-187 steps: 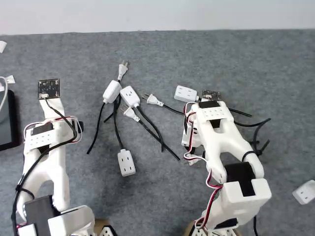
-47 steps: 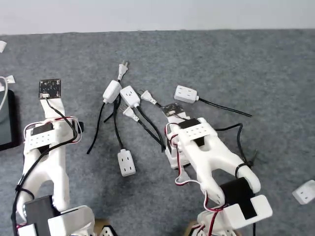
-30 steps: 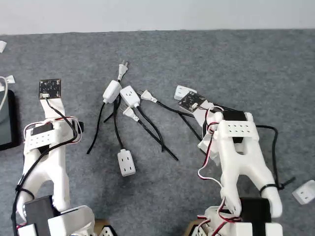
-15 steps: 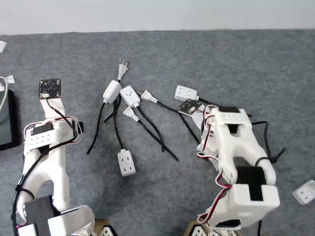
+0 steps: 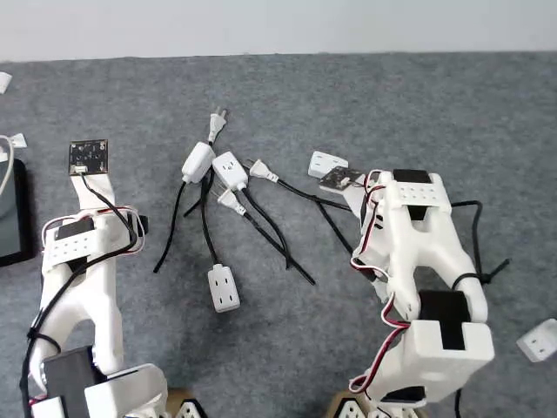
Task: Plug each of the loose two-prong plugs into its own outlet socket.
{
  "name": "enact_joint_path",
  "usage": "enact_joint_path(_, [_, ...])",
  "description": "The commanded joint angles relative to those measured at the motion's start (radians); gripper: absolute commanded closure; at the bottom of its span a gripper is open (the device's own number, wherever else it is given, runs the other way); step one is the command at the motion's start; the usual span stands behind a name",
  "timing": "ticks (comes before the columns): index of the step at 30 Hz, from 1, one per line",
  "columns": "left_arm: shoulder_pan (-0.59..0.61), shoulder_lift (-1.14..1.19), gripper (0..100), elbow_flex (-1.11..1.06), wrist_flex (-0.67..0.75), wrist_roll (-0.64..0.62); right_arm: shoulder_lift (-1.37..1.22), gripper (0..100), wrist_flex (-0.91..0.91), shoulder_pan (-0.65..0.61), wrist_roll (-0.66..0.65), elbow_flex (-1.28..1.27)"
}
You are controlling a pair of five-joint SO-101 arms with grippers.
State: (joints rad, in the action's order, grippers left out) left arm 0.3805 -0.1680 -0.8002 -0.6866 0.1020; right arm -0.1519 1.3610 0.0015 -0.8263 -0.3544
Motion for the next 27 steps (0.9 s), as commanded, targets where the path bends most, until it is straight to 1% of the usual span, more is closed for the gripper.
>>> enact_joint_path(1, [-0.011, -0.005, 78, 0.054, -0.006, 0.011, 0.005, 89.3, -0.018, 0.004, 0.049, -0.006])
enact_joint_path(3, [-0.011, -0.005, 78, 0.054, -0.006, 0.011, 0.005, 88.7, -0.054, 0.004, 0.078, -0.034])
enact_joint_path(8, [-0.011, -0.005, 78, 0.054, -0.008, 0.011, 0.005, 81.3, -0.159, 0.002, 0.112, -0.115])
enact_joint_path(13, [-0.011, -0.005, 78, 0.054, -0.008, 0.011, 0.005, 81.4, -0.203, 0.008, 0.124, -0.146])
enact_joint_path(18, [-0.011, -0.005, 78, 0.054, -0.008, 0.011, 0.002, 93.1, -0.2, 0.01, 0.141, -0.146])
enact_joint_path(20, [-0.011, -0.005, 78, 0.054, -0.008, 0.011, 0.001, 95.1, -0.197, 0.01, 0.147, -0.149])
enact_joint_path(22, [-0.011, -0.005, 78, 0.054, -0.008, 0.011, 0.001, 93.0, -0.173, 0.01, 0.146, -0.149])
enact_joint_path(27, [-0.011, -0.005, 78, 0.054, -0.008, 0.011, 0.01, 83.1, -0.136, 0.001, 0.146, -0.143])
